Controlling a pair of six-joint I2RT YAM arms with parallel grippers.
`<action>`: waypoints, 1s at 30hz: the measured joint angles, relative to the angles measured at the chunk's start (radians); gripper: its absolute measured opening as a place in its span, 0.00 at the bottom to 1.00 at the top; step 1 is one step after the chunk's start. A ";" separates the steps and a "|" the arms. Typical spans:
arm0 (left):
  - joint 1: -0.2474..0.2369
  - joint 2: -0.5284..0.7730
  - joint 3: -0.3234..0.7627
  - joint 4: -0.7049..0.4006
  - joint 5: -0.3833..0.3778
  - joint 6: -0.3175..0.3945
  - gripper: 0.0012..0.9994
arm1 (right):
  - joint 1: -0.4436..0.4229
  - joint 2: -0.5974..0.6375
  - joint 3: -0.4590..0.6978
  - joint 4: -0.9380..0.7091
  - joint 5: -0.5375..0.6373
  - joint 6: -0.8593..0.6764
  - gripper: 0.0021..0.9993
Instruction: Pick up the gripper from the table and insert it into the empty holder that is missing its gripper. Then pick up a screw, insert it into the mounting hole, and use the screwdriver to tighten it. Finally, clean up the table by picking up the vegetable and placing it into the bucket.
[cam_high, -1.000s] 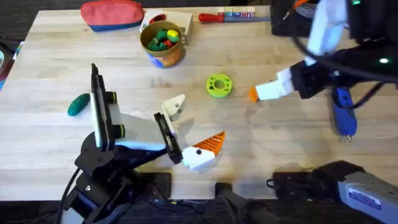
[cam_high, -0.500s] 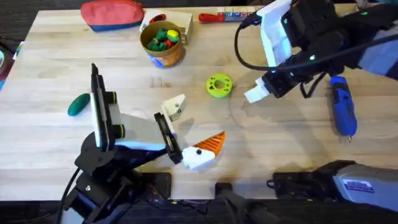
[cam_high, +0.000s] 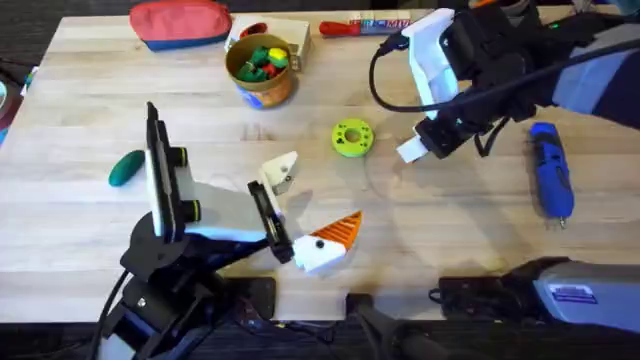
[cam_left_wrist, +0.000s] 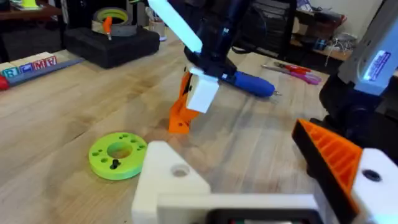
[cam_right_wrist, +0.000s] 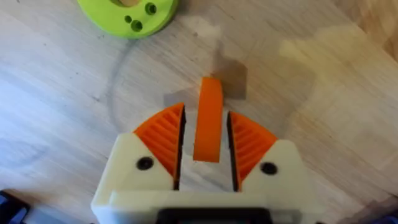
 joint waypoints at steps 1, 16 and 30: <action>0.000 0.000 0.000 0.000 0.000 -0.002 0.86 | 0.000 0.000 0.000 -0.001 0.000 0.000 0.41; 0.000 0.000 0.000 0.000 0.000 -0.002 0.86 | 0.000 0.000 0.054 -0.052 0.000 0.000 0.36; 0.000 0.000 0.000 0.000 0.000 -0.002 0.86 | 0.000 0.000 0.054 -0.074 0.000 -0.003 0.23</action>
